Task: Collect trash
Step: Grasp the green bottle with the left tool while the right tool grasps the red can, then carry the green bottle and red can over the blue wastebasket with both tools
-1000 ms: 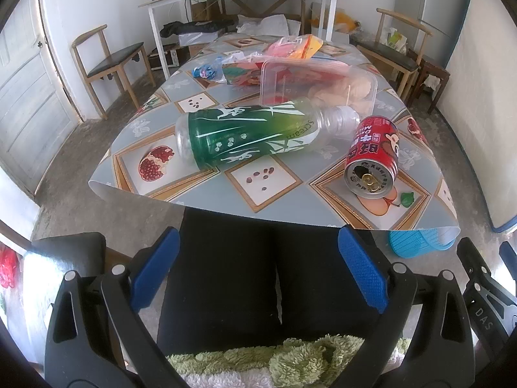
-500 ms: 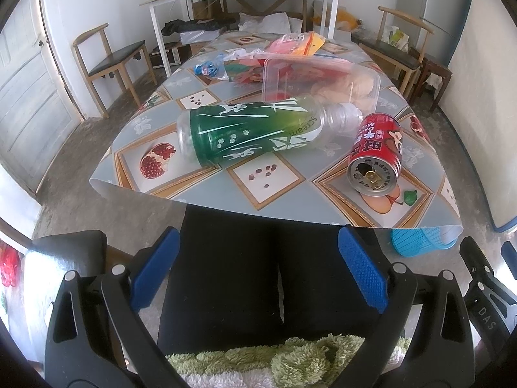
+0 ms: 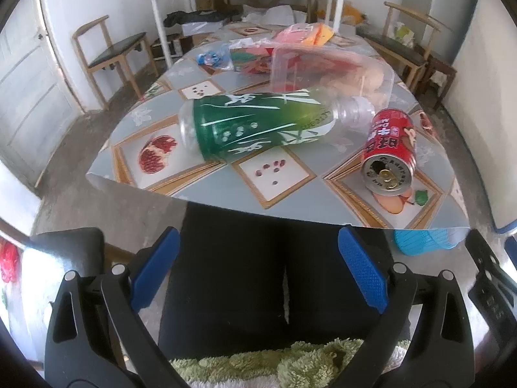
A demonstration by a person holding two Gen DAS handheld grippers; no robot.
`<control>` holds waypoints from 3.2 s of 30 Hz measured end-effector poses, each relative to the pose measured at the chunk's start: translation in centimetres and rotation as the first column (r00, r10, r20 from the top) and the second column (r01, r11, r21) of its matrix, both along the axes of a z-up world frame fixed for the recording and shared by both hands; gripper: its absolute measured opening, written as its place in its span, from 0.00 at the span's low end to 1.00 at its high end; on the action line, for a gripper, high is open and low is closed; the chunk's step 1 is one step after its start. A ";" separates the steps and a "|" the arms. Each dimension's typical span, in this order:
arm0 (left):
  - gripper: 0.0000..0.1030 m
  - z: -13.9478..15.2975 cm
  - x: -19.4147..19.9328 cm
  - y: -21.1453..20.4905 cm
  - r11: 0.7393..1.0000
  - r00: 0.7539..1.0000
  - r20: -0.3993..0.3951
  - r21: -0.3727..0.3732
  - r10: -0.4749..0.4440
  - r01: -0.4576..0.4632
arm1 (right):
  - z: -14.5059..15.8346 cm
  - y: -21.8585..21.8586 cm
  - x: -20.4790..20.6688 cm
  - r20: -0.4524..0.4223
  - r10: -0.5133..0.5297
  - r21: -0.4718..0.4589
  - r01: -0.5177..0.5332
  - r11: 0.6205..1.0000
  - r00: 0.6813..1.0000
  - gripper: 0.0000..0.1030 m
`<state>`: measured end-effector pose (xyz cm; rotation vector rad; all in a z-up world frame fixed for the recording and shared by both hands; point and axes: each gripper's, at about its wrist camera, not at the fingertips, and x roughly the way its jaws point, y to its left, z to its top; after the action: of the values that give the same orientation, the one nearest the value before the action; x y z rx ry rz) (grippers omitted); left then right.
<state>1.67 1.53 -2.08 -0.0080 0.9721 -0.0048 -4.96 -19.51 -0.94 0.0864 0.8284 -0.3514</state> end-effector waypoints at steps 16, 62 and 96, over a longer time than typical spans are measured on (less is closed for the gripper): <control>0.92 2.3 3.7 3.9 0.945 0.960 0.217 -0.236 -0.175 0.226 | 1.1 1.2 9.0 0.051 0.142 0.162 -0.148 0.976 0.989 0.94; 0.54 -1.0 12.1 -3.7 0.839 0.800 -0.260 -0.098 -0.541 0.536 | -4.8 -2.9 14.6 -0.075 0.222 0.705 -0.106 0.701 0.972 0.68; 0.52 -0.3 5.3 -4.0 0.918 0.950 -0.073 -0.289 -0.305 0.272 | -5.4 -7.2 10.5 -0.024 0.289 0.811 -0.151 0.566 0.957 0.67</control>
<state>6.95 -2.47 -2.41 -0.1223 1.0768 -0.4179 5.55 -26.75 -6.32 0.8208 1.0945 0.3021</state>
